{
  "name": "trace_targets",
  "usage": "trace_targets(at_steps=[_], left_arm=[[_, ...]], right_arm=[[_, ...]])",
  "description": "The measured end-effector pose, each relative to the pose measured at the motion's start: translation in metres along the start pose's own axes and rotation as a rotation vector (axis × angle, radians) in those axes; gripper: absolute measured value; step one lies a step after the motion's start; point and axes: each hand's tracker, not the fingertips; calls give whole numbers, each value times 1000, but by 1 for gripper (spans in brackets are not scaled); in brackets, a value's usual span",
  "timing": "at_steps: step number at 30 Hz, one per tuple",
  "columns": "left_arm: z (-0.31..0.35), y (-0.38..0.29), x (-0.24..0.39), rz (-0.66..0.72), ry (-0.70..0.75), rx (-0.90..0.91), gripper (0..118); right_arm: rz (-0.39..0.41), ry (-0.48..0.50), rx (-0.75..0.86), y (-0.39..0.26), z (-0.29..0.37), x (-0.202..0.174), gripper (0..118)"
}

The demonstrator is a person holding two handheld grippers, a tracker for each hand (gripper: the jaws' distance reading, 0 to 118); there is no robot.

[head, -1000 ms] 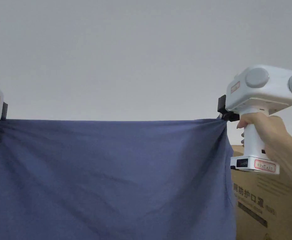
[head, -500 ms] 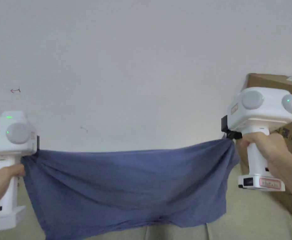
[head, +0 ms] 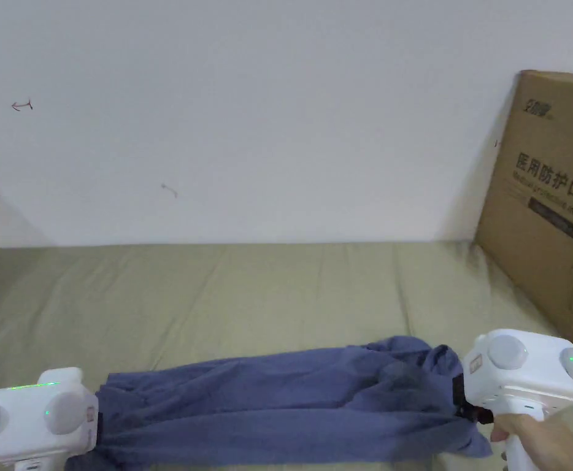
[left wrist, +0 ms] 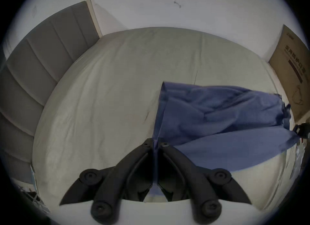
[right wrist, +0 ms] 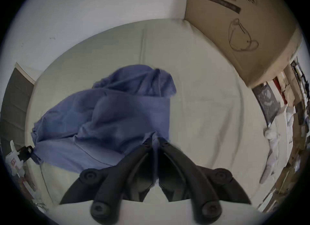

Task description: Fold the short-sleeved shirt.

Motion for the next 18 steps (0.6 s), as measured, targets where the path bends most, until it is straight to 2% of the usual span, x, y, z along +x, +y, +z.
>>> trace_targets(at_steps=[3,6,9,11,13,15,18], left_arm=[[36,-34,-8,-60,-7,15,3],[75,-78,-14,-148,7,59,3],[108,-126,-30,-211,8,66,3],[129,-157,-43,-204,5,57,3],[149,-191,-54,-140,11,47,3],[165,-224,-65,-151,6,42,3],[188,-269,-78,-192,27,26,3]], right_arm=[[35,2,66,-45,29,23,3],[43,41,61,-109,62,38,3],[55,39,56,-170,86,55,3],[60,34,65,-211,103,64,3],[67,31,69,-250,121,70,3],[60,32,57,-286,136,79,3],[8,69,45,-332,158,96,3]])
